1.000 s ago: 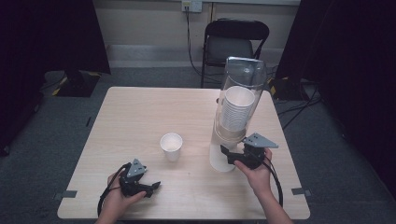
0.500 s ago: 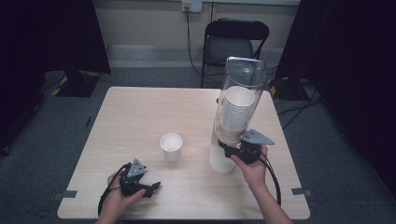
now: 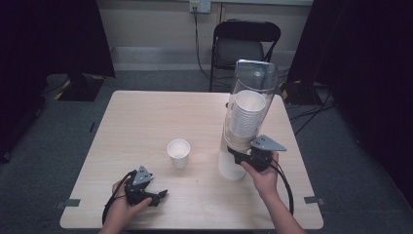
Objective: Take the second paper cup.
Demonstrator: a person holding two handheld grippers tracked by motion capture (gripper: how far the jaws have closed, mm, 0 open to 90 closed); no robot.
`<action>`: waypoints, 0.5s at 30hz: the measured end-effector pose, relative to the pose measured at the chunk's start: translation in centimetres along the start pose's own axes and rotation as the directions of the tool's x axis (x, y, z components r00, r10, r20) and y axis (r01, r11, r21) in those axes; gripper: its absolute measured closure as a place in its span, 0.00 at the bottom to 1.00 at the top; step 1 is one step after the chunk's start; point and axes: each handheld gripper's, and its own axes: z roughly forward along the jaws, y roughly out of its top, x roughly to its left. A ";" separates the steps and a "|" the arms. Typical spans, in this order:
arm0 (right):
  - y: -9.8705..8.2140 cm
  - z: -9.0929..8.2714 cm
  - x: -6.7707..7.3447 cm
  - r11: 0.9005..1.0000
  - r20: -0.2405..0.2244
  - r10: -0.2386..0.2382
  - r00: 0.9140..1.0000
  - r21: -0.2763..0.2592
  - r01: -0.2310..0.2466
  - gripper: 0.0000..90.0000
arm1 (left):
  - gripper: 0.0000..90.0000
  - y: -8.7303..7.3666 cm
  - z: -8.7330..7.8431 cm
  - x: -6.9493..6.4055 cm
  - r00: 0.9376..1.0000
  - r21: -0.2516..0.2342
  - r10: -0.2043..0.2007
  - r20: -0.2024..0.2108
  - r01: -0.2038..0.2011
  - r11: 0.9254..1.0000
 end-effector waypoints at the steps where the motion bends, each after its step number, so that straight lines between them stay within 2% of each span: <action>1: 0.0 0.0 0.0 1.000 0.002 0.000 1.000 -0.001 0.000 0.39 | 0.16 0.0 0.0 0.0 1.000 0.000 0.000 0.000 0.000 1.000; 15: -0.7 0.0 0.3 0.999 0.013 0.011 1.000 -0.041 -0.010 0.39 | 0.16 0.0 0.0 0.0 1.000 -0.001 -0.003 0.001 0.003 1.000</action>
